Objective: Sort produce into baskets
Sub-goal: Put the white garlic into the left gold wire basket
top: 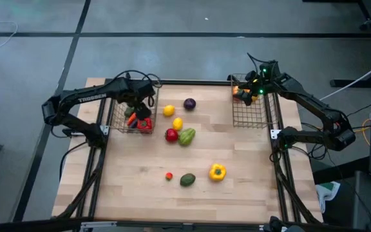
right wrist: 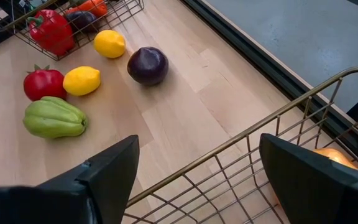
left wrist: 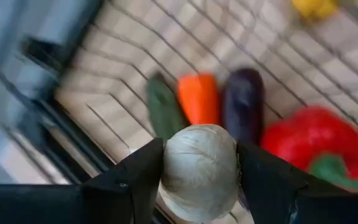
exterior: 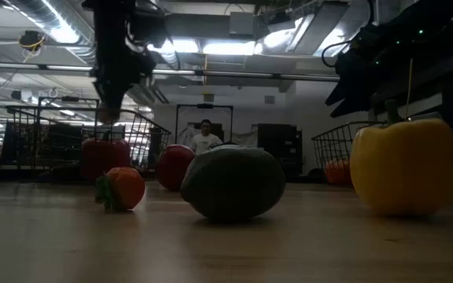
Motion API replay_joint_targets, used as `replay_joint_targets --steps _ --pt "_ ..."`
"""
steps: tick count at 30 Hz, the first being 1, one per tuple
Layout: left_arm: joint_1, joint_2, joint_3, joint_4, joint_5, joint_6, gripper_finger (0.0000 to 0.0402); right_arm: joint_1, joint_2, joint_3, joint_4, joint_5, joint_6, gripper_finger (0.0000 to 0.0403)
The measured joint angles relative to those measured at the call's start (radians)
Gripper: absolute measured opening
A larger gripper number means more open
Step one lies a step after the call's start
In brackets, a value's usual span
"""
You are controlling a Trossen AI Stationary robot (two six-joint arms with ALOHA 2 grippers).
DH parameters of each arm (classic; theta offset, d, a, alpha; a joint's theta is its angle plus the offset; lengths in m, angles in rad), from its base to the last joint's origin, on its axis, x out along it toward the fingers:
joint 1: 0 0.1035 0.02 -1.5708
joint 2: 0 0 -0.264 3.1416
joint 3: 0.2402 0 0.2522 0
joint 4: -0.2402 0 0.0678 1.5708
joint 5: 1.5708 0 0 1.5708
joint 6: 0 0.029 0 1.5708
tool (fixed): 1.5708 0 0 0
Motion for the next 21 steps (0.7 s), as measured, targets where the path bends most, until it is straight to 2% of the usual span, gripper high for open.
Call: replay_joint_targets --steps 5,10,21 --pt "0.0 0.0 -0.057 -0.1 0.105 -0.079 0.0194 0.0 0.0 0.0 0.0 0.0 0.0 0.0331" --pt "0.0 0.0 -0.115 -0.148 0.128 -0.13 0.0194 0.0 0.0 0.0 0.0 0.0 0.0 0.0331" --pt "0.0 0.0 -0.188 -0.142 0.152 -0.101 0.0194 0.0 0.0 0.0 0.0 0.0 -0.001 0.0331"
